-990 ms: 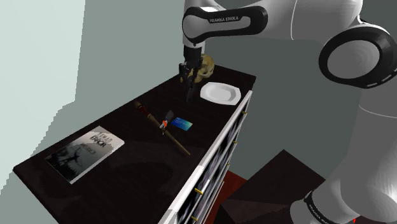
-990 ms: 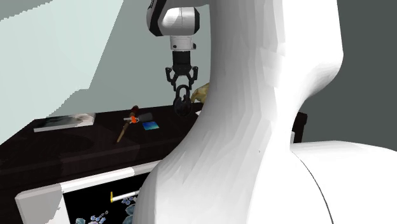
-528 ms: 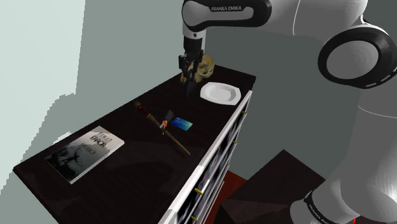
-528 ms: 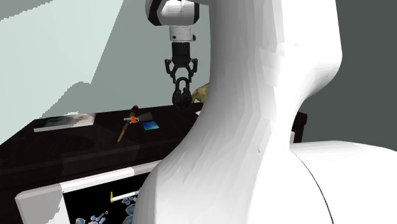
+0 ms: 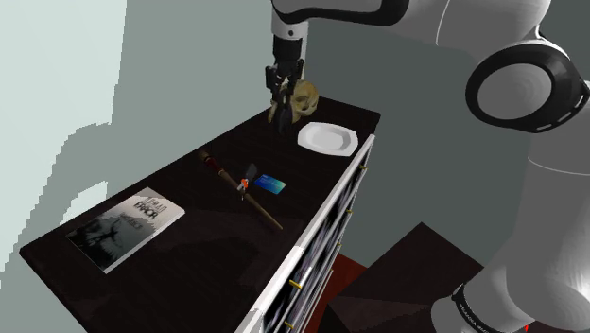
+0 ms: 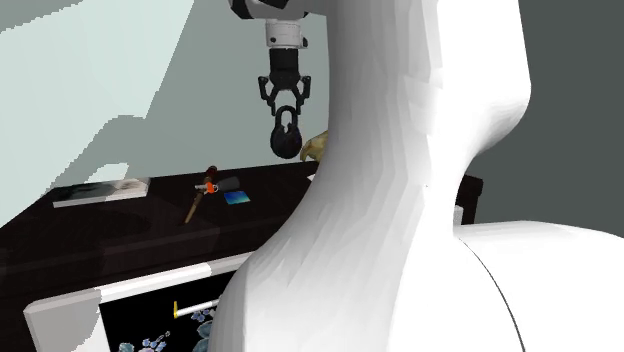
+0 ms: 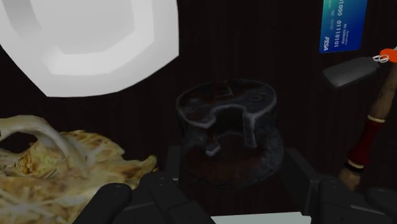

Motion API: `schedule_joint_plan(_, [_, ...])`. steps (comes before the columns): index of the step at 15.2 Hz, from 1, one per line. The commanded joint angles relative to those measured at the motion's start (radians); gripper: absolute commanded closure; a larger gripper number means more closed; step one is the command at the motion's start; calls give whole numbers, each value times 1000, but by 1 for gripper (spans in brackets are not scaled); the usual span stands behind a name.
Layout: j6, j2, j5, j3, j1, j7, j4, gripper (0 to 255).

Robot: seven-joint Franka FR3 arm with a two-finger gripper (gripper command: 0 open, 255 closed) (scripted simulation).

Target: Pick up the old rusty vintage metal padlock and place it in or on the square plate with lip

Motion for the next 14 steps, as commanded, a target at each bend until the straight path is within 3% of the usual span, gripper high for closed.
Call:
schedule_joint_plan(1, [-32, 10, -1, 0, 1, -2, 42, 255])
schedule_joint_plan(7, [-37, -88, 27, -32, -90, -120, -48, 255])
schedule_joint_plan(14, [-75, -147, 55, -79, -191, -265, -67, 255])
